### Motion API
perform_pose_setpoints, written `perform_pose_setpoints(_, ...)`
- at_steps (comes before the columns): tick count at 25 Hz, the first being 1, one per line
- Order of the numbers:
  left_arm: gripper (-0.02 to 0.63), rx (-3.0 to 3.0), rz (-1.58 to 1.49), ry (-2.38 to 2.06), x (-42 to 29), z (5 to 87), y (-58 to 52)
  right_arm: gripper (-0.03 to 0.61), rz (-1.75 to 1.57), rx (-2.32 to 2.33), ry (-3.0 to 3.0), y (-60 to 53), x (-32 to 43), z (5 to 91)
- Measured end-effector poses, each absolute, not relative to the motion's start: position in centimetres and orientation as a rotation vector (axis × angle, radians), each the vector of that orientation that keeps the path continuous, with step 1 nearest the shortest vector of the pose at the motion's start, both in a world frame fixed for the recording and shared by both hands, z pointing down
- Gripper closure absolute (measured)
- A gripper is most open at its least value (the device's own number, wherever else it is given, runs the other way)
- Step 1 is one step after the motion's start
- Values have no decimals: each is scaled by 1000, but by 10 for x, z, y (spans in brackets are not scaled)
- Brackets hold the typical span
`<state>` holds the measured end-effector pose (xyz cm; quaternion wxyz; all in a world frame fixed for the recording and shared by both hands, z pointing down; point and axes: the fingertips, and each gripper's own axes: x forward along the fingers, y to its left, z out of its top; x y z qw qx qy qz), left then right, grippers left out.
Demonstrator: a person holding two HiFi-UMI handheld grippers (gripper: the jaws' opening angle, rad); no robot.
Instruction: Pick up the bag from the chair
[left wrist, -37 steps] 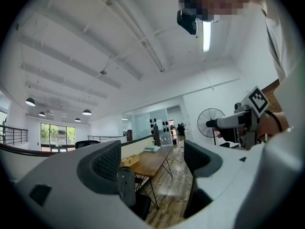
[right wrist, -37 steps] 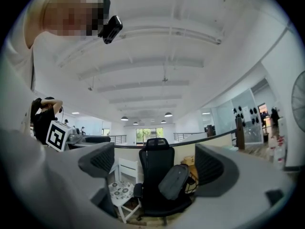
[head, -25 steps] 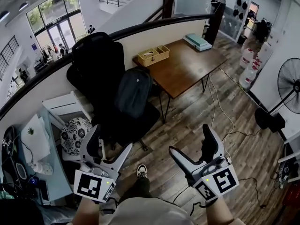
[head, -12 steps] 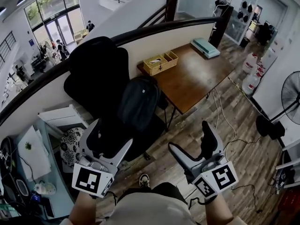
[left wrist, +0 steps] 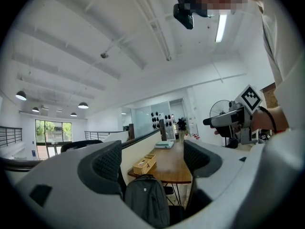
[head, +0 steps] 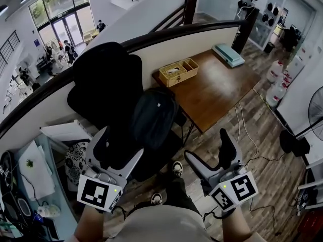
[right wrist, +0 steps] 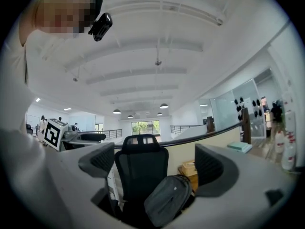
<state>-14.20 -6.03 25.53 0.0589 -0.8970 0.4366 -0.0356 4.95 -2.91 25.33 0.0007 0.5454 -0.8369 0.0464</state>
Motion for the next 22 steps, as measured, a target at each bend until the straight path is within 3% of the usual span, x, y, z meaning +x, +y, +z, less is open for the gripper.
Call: perform_pose_setpoints(22,220,-2606,-245,1591,-42,265,-292,55,295,1390,-2744,-302,155,288)
